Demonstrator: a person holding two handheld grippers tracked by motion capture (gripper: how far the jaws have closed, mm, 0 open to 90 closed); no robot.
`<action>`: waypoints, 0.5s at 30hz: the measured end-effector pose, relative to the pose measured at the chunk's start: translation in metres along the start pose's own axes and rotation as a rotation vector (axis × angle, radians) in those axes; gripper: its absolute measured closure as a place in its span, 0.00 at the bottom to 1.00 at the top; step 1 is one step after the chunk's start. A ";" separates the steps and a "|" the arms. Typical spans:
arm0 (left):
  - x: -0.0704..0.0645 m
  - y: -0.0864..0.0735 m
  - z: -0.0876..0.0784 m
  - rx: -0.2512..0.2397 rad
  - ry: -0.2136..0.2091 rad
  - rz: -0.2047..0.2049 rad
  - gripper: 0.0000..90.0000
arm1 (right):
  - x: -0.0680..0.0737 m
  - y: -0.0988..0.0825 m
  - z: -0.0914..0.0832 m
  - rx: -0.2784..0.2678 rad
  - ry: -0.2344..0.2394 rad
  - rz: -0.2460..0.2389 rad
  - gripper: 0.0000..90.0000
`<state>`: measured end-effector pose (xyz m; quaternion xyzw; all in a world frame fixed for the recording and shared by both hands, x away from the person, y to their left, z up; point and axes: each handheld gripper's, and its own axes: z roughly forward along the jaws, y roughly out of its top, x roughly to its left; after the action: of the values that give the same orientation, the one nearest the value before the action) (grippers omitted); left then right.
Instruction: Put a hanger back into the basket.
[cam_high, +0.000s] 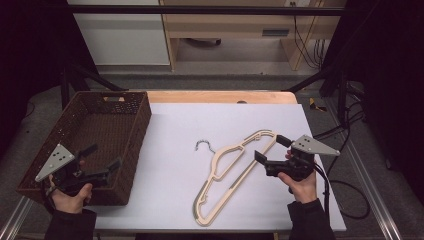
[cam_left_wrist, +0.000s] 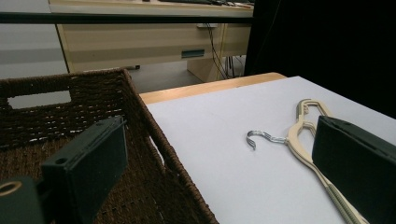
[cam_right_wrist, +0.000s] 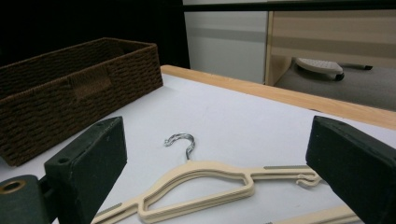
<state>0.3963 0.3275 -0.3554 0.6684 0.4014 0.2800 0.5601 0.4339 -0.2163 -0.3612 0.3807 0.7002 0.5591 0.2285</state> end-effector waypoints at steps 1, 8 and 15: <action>0.000 0.000 -0.001 -0.003 0.000 -0.002 0.04 | 0.002 0.001 0.003 0.008 0.001 -0.003 0.06; 0.002 -0.001 0.000 0.004 0.002 -0.001 0.03 | 0.008 0.004 0.028 0.047 0.001 -0.025 0.06; 0.003 -0.002 0.001 0.007 0.003 0.000 0.03 | 0.011 0.003 0.064 0.080 -0.016 -0.039 0.10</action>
<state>0.3980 0.3296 -0.3578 0.6699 0.4035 0.2796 0.5570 0.4757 -0.1684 -0.3744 0.3805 0.7273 0.5230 0.2295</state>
